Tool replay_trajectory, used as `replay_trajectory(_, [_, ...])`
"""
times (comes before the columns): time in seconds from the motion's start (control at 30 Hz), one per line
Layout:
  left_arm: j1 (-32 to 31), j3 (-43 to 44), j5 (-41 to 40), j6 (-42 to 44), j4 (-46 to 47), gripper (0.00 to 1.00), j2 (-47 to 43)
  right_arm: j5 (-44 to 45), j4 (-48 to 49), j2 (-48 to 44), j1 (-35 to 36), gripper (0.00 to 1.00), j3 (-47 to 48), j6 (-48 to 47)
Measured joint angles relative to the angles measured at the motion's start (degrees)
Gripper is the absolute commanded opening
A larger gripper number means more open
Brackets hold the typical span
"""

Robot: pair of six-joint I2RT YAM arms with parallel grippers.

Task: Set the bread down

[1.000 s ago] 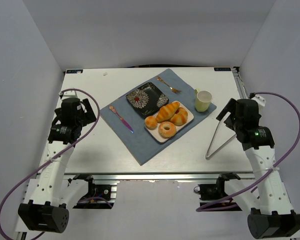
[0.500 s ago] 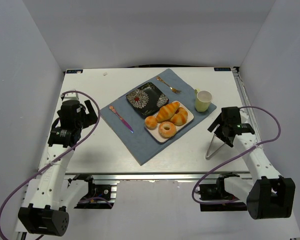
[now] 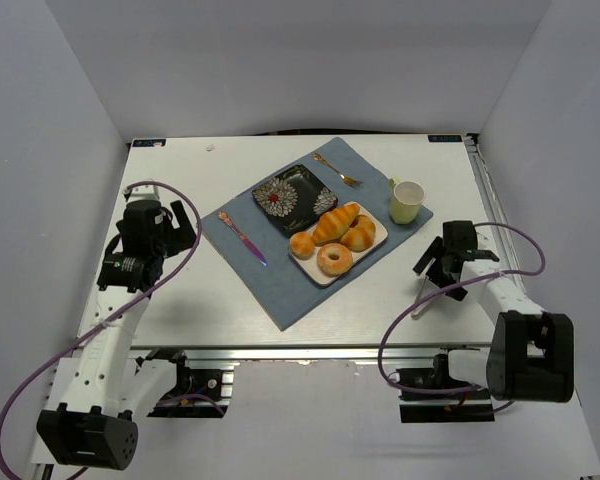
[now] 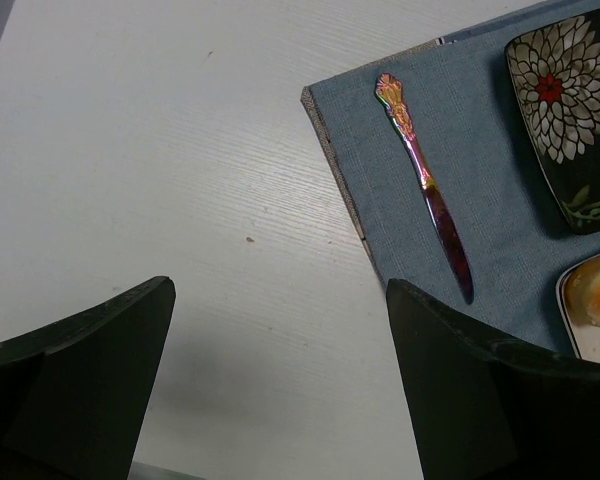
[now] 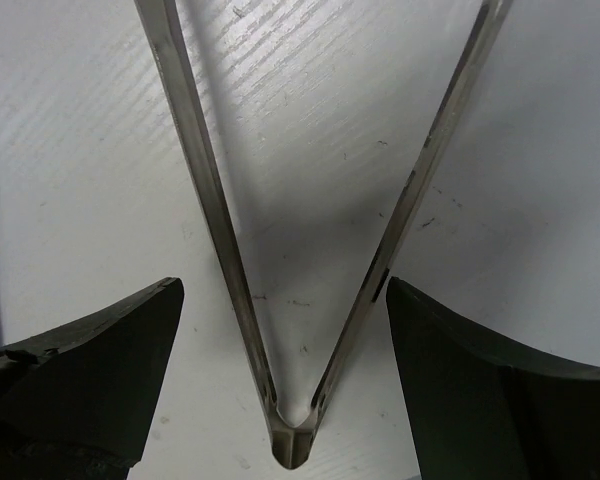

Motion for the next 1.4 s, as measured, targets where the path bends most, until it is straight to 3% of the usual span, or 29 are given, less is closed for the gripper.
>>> replay_trajectory(0.37, [0.0,-0.74,-0.09,0.0,0.09,0.98,0.98,0.11,4.37,6.62,0.04,0.89,-0.37,-2.99])
replay_trajectory(0.47, [0.0,-0.76,-0.33,0.15,0.09,0.98,1.2,0.98,4.92,7.61,0.07,0.86,0.09,-3.89])
replay_trajectory(0.53, [0.0,-0.81,-0.55,0.24,0.11,0.98,1.33,1.73,5.31,8.02,0.09,0.76,0.2,-4.61])
replay_trajectory(0.6, [0.0,-0.81,-0.94,0.37,0.11,0.98,1.55,2.36,5.38,8.22,0.04,0.74,0.17,-4.92])
replay_trajectory(0.73, [0.0,-0.83,-1.64,0.68,0.09,0.98,1.77,2.95,5.64,8.33,0.09,0.8,0.17,-4.72])
replay_trajectory(0.83, [0.0,-0.83,-2.05,0.9,0.09,0.98,1.77,3.06,6.25,8.52,-0.46,0.77,0.2,-4.55])
replay_trajectory(1.17, [0.0,-0.83,-3.34,1.49,-0.46,0.98,1.53,3.43,6.99,9.16,-1.18,0.86,0.7,-1.09])
replay_trajectory(1.4, [0.0,-0.83,-3.56,1.73,-1.14,0.98,1.42,4.02,7.15,9.03,-1.25,0.83,0.68,1.7])
